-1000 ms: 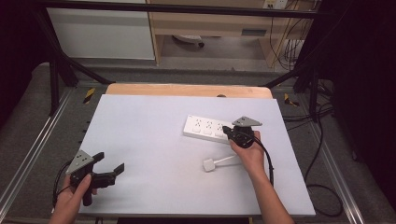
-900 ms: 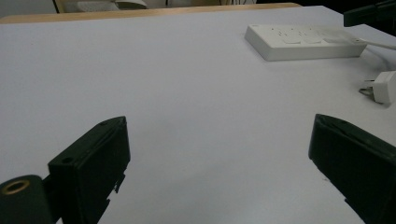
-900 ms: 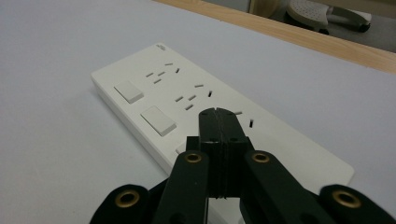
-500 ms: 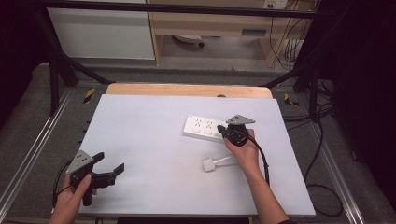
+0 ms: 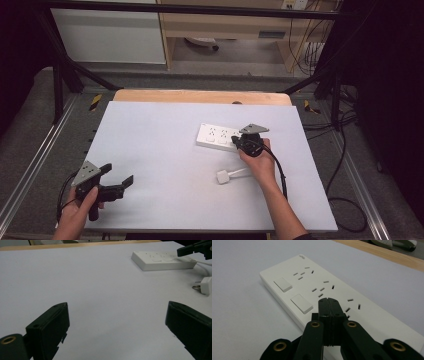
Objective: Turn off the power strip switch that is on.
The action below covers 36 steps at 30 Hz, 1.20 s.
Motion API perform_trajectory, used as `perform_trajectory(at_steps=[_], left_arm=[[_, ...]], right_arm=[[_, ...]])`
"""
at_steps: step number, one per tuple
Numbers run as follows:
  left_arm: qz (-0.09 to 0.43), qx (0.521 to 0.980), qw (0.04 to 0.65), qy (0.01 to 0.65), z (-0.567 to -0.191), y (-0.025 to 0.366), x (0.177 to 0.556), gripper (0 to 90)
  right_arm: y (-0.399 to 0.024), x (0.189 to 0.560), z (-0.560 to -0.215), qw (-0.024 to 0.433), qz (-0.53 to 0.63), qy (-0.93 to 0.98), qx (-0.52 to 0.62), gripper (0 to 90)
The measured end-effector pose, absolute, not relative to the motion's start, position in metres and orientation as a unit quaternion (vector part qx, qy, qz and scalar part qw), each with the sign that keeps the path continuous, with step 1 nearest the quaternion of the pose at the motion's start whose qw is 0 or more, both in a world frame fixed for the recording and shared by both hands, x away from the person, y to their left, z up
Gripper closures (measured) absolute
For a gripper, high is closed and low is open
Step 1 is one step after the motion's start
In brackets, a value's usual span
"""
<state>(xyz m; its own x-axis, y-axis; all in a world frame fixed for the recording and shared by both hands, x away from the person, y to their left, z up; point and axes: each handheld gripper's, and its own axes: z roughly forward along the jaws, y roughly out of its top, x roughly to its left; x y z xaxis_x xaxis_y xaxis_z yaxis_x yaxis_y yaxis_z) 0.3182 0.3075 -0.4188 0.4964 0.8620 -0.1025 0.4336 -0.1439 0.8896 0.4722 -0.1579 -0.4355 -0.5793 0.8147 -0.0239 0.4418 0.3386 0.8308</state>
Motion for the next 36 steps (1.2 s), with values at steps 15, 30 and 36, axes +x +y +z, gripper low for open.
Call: perform_trajectory(at_steps=[15,30,36], left_arm=[[0.225,0.72,0.479,0.449,-0.4188,0.3072,0.3182,5.3],[0.226,0.72,0.478,0.449,-0.4188,0.3069,0.3179,5.3],[0.227,0.72,0.477,0.449,-0.4188,0.3068,0.3178,5.3]], right_arm=[[-0.1553,0.4742,-0.4404,0.225,0.407,0.793,0.393,90.0],[-0.153,0.4728,-0.4411,0.229,0.409,0.794,0.388,90.0],[-0.1526,0.4727,-0.4427,0.231,0.41,0.793,0.388,90.0]])
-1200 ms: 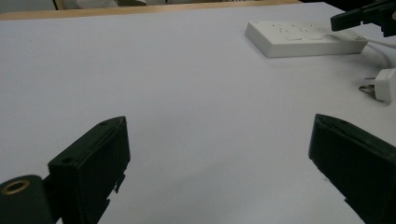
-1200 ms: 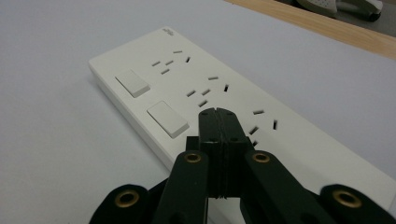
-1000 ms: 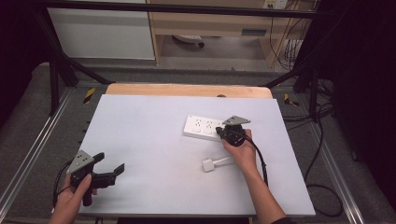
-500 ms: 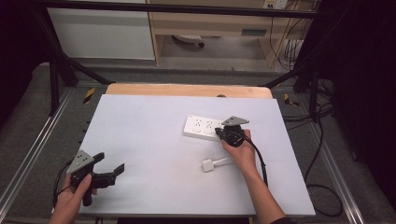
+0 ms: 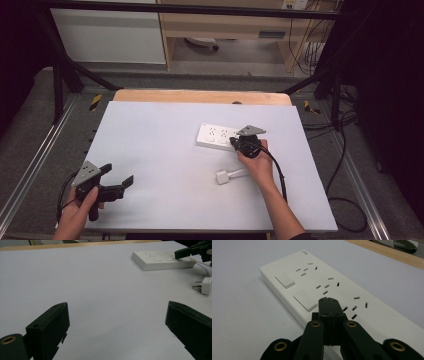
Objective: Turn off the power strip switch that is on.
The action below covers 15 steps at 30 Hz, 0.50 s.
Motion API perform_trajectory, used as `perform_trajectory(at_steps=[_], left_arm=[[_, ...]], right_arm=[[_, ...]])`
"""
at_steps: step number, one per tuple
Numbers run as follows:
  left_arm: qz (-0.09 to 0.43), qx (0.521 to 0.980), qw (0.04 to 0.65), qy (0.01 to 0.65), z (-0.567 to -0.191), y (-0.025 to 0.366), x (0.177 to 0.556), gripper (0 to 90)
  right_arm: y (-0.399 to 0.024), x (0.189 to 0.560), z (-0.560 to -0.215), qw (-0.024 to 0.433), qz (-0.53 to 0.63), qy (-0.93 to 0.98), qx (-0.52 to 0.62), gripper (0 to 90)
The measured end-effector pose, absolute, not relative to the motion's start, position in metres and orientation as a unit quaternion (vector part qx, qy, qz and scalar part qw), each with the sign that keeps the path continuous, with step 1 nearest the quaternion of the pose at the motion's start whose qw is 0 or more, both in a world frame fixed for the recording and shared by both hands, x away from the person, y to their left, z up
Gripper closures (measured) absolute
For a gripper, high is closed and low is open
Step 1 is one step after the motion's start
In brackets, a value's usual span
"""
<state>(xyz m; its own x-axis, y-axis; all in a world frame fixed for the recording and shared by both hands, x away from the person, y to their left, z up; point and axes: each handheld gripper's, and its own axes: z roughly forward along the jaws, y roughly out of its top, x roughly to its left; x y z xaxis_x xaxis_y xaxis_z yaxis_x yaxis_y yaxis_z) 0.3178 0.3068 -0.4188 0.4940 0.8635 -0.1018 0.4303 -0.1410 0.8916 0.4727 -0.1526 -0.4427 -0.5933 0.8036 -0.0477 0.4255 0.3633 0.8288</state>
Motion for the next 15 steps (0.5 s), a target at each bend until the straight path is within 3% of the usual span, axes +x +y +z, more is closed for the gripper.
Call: perform_trajectory(at_steps=[15], left_arm=[[0.228,0.72,0.478,0.449,-0.4185,0.3071,0.3178,5.3]], right_arm=[[-0.1498,0.472,-0.4441,0.228,0.41,0.794,0.386,90.0]])
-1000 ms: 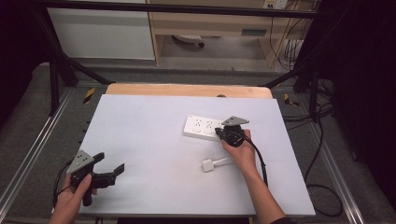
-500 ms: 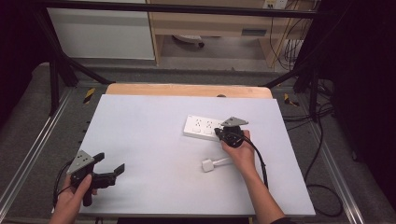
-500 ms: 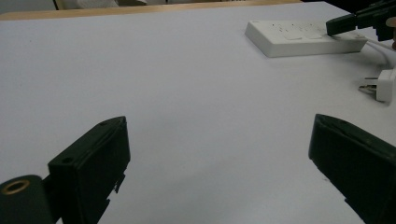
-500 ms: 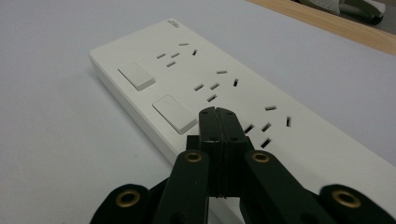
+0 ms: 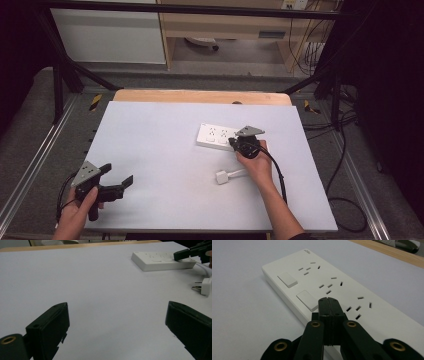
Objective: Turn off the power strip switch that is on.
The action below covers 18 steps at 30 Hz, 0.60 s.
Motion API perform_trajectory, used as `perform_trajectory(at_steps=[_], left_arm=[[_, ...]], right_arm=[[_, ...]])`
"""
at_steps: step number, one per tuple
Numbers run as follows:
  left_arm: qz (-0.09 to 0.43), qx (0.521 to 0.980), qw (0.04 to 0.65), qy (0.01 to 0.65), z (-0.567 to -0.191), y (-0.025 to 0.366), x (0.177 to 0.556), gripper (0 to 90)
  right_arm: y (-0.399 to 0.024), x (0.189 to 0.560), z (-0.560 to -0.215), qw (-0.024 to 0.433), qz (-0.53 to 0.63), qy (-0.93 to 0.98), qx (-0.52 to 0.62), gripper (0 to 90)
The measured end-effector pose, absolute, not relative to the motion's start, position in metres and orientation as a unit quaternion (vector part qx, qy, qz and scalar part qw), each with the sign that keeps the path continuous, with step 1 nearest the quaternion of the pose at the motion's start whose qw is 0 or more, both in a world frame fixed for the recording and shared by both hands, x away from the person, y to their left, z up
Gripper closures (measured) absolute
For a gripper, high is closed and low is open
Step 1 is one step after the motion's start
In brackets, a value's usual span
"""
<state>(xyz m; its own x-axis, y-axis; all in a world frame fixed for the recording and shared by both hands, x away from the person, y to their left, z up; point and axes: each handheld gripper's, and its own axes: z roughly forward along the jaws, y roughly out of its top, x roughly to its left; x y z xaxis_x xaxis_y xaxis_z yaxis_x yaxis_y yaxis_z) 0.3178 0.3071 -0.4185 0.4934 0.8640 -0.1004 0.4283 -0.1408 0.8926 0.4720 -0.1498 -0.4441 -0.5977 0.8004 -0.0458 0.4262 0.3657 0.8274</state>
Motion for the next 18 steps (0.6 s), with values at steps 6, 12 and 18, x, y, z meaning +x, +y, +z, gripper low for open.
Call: perform_trajectory(at_steps=[6,12,18], left_arm=[[0.227,0.719,0.479,0.449,-0.4185,0.3071,0.3175,5.3],[0.227,0.72,0.479,0.448,-0.4184,0.307,0.3175,5.2],[0.228,0.72,0.478,0.448,-0.4185,0.3069,0.3177,5.3]], right_arm=[[-0.1518,0.4723,-0.4443,0.232,0.409,0.79,0.394,90.0],[-0.1517,0.4706,-0.443,0.232,0.413,0.789,0.392,90.0],[-0.152,0.4679,-0.4374,0.235,0.427,0.782,0.388,90.0]])
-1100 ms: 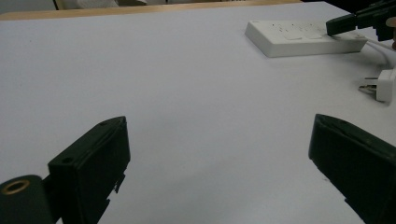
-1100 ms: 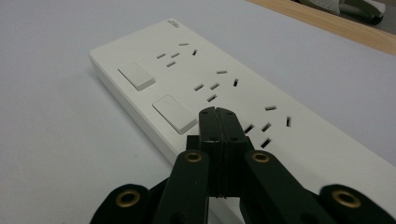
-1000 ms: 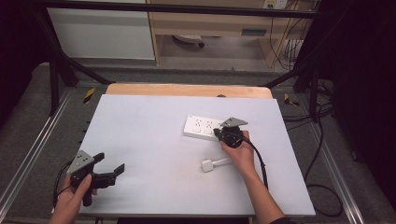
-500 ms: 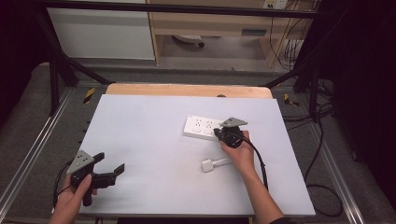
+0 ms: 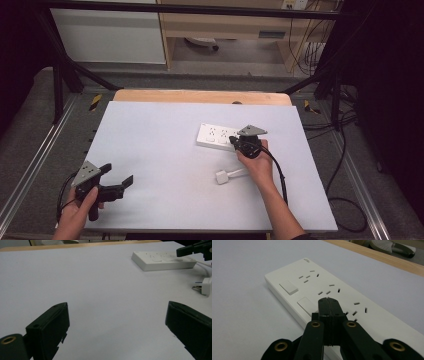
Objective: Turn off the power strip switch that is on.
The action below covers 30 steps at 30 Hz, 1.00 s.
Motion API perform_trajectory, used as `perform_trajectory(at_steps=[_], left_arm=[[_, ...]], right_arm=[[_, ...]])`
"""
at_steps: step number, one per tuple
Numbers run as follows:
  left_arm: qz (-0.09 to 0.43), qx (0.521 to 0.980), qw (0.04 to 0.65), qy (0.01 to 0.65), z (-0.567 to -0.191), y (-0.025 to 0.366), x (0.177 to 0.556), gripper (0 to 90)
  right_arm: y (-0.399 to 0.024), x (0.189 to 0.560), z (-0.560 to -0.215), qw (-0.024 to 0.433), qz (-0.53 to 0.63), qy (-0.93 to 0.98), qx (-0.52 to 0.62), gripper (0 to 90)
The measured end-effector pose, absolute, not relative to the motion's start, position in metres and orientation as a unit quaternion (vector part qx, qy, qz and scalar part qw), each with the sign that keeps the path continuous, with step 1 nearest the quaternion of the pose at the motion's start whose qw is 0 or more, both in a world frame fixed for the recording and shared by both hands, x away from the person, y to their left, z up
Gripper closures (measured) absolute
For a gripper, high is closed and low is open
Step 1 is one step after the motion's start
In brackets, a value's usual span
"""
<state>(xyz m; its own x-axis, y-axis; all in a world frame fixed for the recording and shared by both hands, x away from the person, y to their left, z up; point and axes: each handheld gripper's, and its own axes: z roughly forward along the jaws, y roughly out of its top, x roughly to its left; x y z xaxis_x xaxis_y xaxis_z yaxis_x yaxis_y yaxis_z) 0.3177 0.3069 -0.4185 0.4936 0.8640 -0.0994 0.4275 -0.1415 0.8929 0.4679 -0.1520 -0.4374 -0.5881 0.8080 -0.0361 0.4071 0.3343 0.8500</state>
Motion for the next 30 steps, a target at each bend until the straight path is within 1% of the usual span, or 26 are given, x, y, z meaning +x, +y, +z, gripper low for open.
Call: perform_trajectory(at_steps=[6,9,14,22,25,28,30], left_arm=[[0.227,0.722,0.476,0.448,-0.419,0.306,0.318,5.3],[0.228,0.721,0.477,0.448,-0.419,0.306,0.318,5.3],[0.228,0.72,0.477,0.45,-0.419,0.307,0.318,5.2],[0.228,0.72,0.478,0.45,-0.419,0.307,0.318,5.3],[0.231,0.715,0.48,0.453,-0.418,0.308,0.318,5.2],[0.23,0.715,0.479,0.454,-0.418,0.309,0.318,5.3],[0.231,0.716,0.479,0.452,-0.418,0.308,0.318,5.3]], right_arm=[[-0.154,0.466,-0.434,0.237,0.437,0.775,0.39,90.0],[-0.153,0.464,-0.431,0.239,0.442,0.772,0.388,87.6],[-0.155,0.461,-0.425,0.245,0.443,0.765,0.399,72.2],[-0.163,0.46,-0.415,0.234,0.452,0.749,0.424,40.0],[-0.164,0.459,-0.415,0.236,0.447,0.749,0.429,32.0],[-0.164,0.459,-0.414,0.238,0.445,0.748,0.43,27.2],[-0.164,0.459,-0.412,0.242,0.448,0.746,0.43,22.1]])
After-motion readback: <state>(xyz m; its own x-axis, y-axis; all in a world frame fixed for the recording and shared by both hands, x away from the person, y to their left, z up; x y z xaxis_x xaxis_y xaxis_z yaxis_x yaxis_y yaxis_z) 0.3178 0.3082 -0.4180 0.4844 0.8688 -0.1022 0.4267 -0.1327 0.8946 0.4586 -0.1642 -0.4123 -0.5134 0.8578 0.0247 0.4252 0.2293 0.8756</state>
